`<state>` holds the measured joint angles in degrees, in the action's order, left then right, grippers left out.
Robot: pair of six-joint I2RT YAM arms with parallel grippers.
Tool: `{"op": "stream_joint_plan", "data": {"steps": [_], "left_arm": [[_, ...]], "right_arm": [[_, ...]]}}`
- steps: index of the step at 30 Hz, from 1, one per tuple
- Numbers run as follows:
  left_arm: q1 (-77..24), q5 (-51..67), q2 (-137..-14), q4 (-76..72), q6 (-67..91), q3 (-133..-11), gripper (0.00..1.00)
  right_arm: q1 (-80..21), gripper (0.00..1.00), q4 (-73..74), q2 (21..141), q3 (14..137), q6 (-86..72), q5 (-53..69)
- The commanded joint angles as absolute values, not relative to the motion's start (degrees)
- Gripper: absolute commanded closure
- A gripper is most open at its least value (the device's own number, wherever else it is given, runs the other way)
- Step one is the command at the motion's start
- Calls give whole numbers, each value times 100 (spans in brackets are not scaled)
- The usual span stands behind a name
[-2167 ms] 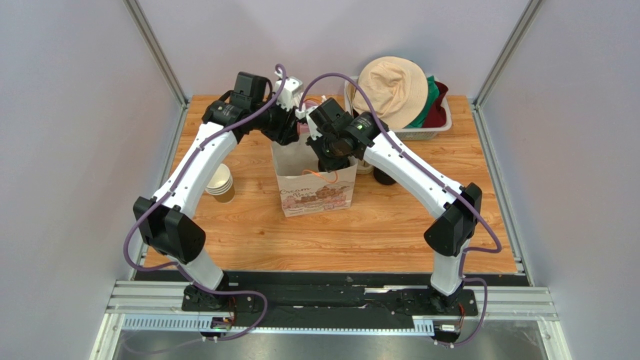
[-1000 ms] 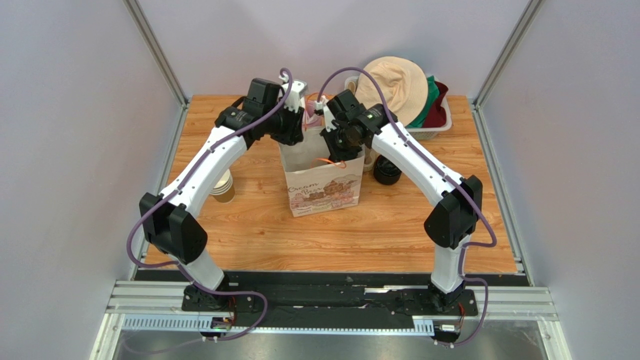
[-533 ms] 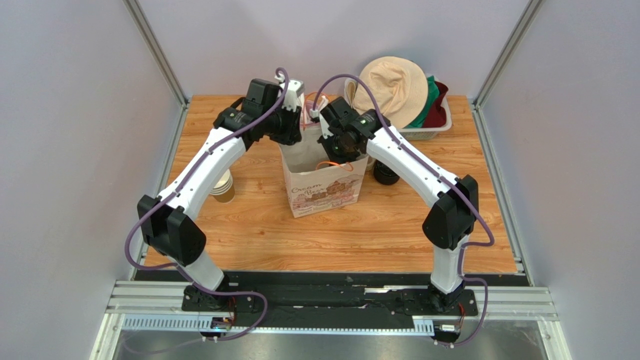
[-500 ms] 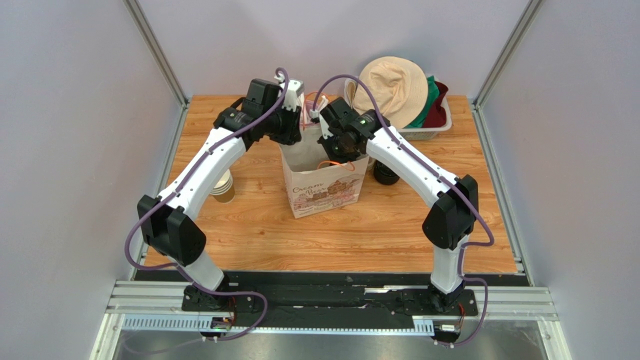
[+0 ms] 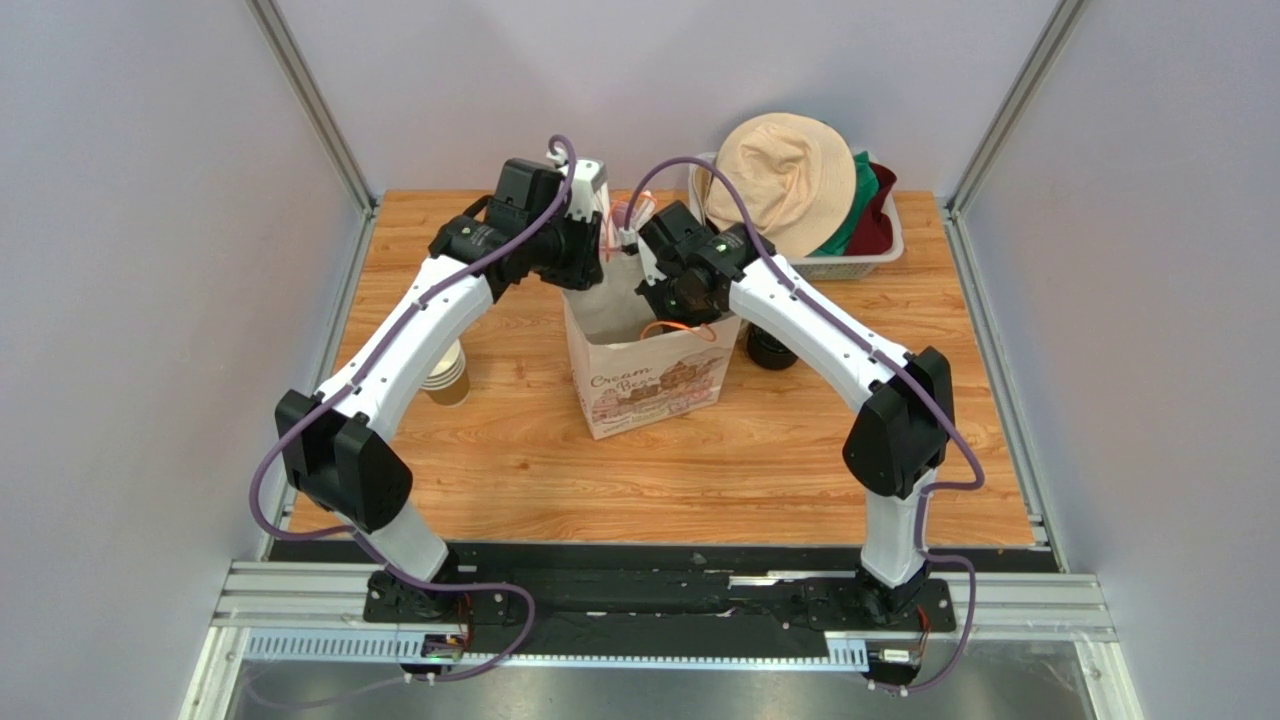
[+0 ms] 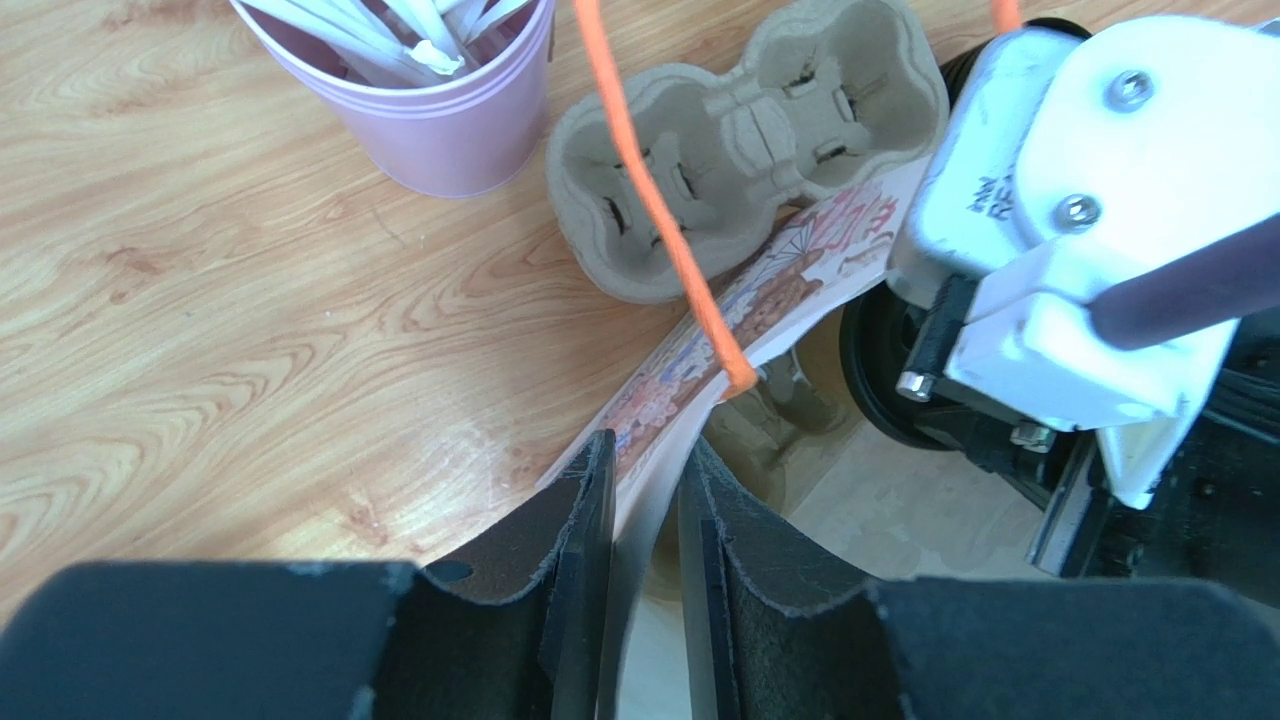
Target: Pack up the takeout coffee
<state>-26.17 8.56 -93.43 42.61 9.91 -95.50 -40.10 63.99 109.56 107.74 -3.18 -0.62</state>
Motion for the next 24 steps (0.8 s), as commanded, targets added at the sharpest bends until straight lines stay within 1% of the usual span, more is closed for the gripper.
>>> {"op": "stream_joint_plan", "data": {"steps": [1,7,16,24], "left_arm": [[-2628,993,-9150,4122,1037,-9510,69],[-2628,1178,-8974,3955,932,-9316,67],[-2628,1257,-8789,3814,844,-9123,62],[-2628,1081,-8973,3893,896,-9167,61]], "right_arm": [[-4095,100,6442,11065,10758,-203,254],[-4184,100,6460,11083,10819,-167,334],[-4263,100,6601,11259,10758,-35,352],[-4245,100,6469,11048,10749,-18,334]]}}
